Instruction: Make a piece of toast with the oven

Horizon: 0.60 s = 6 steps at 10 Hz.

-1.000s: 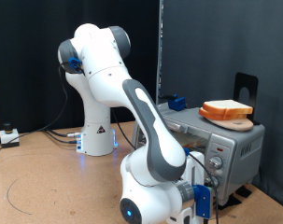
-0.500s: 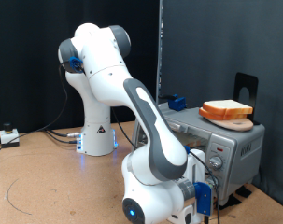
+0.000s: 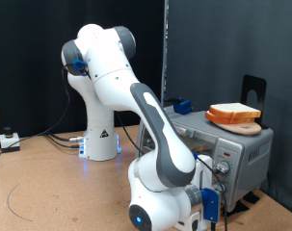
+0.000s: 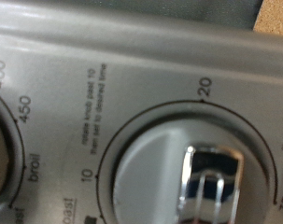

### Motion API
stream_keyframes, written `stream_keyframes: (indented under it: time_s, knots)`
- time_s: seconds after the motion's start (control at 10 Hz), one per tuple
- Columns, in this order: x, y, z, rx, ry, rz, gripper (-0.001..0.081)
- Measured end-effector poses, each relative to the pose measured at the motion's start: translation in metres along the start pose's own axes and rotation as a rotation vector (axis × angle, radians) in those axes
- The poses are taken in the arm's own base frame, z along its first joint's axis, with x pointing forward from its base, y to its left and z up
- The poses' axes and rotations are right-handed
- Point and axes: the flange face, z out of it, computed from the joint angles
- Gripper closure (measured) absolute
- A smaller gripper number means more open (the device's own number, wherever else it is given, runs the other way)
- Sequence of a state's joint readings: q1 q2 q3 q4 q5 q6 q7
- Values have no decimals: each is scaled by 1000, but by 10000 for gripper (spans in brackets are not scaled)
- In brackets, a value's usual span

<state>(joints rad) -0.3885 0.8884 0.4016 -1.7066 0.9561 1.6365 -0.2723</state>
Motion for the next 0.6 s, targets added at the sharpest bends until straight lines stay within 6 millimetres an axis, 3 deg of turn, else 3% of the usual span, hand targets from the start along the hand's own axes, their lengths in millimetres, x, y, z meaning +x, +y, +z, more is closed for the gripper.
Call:
stream_keyframes:
  time_s: [0.6]
  knots:
    - [3,-2,-2,-5,26,-15,-3]
